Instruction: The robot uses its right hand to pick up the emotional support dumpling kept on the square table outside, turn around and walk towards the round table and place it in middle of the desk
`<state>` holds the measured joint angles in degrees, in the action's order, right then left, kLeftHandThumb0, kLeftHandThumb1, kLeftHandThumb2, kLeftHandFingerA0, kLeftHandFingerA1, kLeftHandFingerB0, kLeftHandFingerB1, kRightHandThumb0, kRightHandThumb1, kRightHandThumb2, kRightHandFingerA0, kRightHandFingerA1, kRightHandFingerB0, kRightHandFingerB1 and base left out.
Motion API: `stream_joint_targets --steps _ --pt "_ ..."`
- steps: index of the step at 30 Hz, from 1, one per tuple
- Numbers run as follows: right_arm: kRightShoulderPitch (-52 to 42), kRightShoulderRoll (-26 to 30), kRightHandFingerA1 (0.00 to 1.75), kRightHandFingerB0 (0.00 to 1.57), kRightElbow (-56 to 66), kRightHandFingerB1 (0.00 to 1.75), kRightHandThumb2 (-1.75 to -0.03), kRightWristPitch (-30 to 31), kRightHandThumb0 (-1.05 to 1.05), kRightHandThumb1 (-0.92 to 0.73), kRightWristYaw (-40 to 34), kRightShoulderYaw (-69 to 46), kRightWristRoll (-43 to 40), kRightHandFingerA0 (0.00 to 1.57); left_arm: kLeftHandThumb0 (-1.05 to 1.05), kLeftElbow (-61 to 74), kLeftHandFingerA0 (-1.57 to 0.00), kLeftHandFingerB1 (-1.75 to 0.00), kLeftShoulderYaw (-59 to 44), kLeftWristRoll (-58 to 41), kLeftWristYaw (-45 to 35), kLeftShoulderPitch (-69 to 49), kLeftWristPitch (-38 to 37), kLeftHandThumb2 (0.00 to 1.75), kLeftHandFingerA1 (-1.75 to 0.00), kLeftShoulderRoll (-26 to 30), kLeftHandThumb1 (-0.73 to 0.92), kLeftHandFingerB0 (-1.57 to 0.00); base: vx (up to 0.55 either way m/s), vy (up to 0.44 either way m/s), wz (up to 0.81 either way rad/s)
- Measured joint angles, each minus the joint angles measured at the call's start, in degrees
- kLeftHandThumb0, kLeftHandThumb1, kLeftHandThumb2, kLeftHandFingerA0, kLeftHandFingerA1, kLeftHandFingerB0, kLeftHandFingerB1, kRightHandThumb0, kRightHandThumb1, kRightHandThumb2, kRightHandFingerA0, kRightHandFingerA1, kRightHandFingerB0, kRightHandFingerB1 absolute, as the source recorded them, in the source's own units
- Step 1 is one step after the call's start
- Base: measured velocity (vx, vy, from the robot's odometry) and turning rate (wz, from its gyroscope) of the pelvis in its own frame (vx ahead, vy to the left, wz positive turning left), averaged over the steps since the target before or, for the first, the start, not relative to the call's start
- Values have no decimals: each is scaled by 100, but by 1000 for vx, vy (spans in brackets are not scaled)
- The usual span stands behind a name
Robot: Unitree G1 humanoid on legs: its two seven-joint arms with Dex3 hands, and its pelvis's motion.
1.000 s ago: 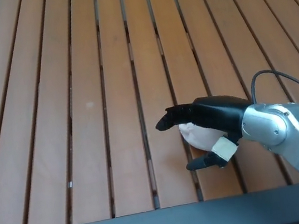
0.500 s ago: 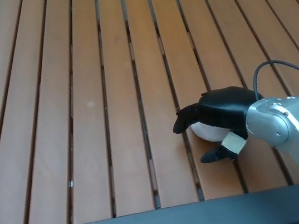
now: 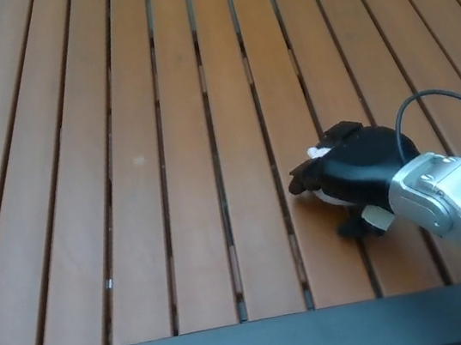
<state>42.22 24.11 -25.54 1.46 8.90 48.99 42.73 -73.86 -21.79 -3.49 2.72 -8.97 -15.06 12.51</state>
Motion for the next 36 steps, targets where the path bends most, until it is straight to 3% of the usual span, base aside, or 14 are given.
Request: stream_joint_targets --steps 2,3,7,8,13,14,17,18,25,26,30,31,33,36 --pt "-3 45 41 39 -6 33 -63 120 -35 -73 0 104 231 19 -9 -7 -86 -76 3 0 0 -5 0 71 -95 -5 55 -90 0 0 0" --pt "-3 57 61 47 -7 36 -64 149 -32 -78 0 130 288 48 -11 -9 -84 -72 4 -1 0 -7 0 67 -90 -7 57 -86 0 0 0" --pt "75 170 61 47 -179 36 -64 332 -32 -78 -96 315 723 48 -11 -19 -84 -72 11 1 0 -40 1 67 -90 -34 57 -86 0 0 0" --pt "87 207 153 56 -219 40 -69 366 -40 -80 -127 341 801 73 -23 -22 -84 -65 14 1 0 -51 1 59 -84 -37 61 -83 0 0 0" --pt "-11 435 153 56 -630 40 -69 673 -40 -80 -552 292 1254 73 -23 -36 -84 -65 124 36 15 -119 -15 59 -84 -43 61 -83 0 0 2" --pt "-52 490 174 66 -719 52 -70 751 -40 -89 -648 259 1327 83 -28 -42 -80 -78 145 44 20 -137 -15 86 -85 -43 43 -80 0 0 0" --pt "-223 570 174 66 -976 52 -70 915 -40 -89 -987 73 1503 83 -28 -48 -80 -78 226 67 57 -172 -16 86 -85 -43 43 -80 0 0 0" --pt "-252 571 170 80 -1016 105 -68 923 -31 -79 -1052 27 1516 86 -28 -45 -79 -64 238 72 63 -167 -25 56 -80 -43 60 -81 0 0 0" --pt "-499 663 174 76 -1170 103 -61 662 -37 -73 -1687 -309 1531 79 -25 -26 -80 -65 466 138 155 -193 -120 57 -81 -43 60 -81 0 0 0" --pt "-569 663 161 84 -1204 72 -62 563 -39 -62 -1913 -382 1530 74 -30 -27 -80 -77 488 143 174 -203 -121 84 -84 -42 42 -80 0 0 0" --pt "-693 658 161 84 -1165 72 -62 368 -39 -62 -2316 -531 1507 74 -30 -26 -80 -77 516 146 190 -217 -123 84 -84 -42 42 -80 0 0 0" --pt "-782 652 167 68 -1119 135 -69 242 -20 -63 -2532 -614 1484 76 -24 -25 -79 -66 530 146 192 -226 -124 56 -80 -42 59 -83 0 0 0" --pt "-865 644 167 68 -1099 135 -69 82 -20 -63 -2792 -702 1447 76 -24 -25 -79 -66 547 147 198 -240 -129 56 -80 -42 59 -83 0 0 0" --pt "-927 577 169 63 -1096 148 -81 -156 -17 -66 -3103 -828 1367 73 -24 -22 -78 -67 564 148 205 -242 -129 56 -82 -42 57 -85 0 0 0"
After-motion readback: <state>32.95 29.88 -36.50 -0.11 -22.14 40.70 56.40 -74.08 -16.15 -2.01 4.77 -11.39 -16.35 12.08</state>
